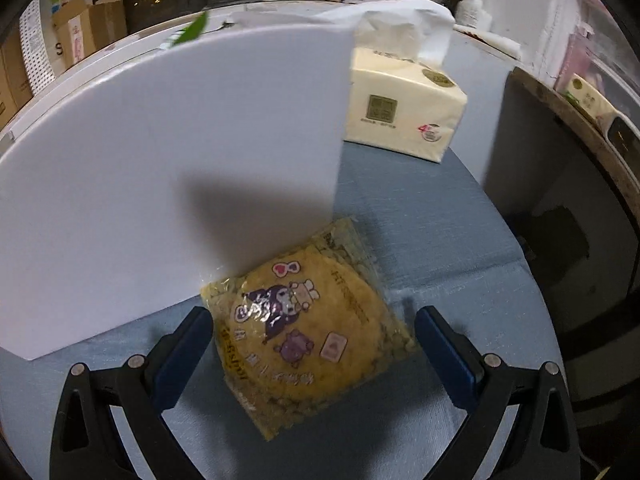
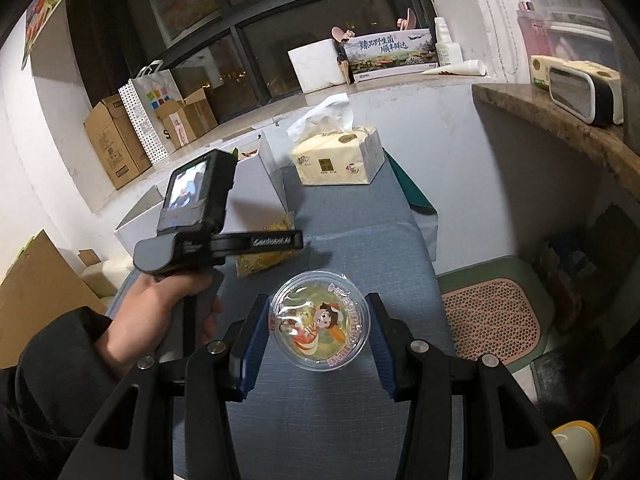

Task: Organize snacks
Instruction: 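Grasp the last jelly cup with the right gripper while the left grasps the round yellow bread packet, then drop both items into the white box and open both grippers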

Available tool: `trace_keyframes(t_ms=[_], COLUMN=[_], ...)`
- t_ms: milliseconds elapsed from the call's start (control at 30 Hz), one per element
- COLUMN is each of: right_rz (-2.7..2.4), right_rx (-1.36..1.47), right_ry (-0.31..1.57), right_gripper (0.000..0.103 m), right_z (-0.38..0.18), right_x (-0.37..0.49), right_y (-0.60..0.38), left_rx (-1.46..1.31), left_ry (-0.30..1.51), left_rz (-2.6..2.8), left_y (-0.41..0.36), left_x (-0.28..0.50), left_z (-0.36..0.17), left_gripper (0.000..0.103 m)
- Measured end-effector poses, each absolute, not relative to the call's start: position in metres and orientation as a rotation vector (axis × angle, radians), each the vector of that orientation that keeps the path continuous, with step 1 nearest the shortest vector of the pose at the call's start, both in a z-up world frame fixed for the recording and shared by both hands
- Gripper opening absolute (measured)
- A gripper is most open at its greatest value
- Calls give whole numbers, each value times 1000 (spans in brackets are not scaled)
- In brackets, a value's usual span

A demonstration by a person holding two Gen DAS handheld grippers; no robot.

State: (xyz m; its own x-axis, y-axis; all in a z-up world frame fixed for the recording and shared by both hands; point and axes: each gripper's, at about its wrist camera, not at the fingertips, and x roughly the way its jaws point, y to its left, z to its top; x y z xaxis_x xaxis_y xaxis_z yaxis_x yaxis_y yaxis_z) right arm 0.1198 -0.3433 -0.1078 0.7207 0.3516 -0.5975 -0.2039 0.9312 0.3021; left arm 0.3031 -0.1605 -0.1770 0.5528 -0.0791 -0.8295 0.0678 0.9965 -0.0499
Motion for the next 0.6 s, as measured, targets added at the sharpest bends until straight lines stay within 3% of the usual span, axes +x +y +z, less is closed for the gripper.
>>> trace_keyframes(t_ms=[67, 133, 333, 600], right_rz=[313, 311, 310, 394], right_rx=[225, 226, 235, 225], right_ry=[708, 710, 698, 697], right_gripper=[51, 51, 51, 51], right_z=[-110, -111, -108, -99], right_x=[120, 119, 118, 130], right_y=[-343, -343, -344, -313], left_rx=[17, 27, -5, -70], left_ry=[959, 931, 902, 710], left_rz=[-108, -105, -195, -269], left_y=[-162, -159, -135, -80], left_x=[301, 295, 265, 181], left_z=[-183, -181, -167, -92], left_gripper=[97, 81, 80, 80])
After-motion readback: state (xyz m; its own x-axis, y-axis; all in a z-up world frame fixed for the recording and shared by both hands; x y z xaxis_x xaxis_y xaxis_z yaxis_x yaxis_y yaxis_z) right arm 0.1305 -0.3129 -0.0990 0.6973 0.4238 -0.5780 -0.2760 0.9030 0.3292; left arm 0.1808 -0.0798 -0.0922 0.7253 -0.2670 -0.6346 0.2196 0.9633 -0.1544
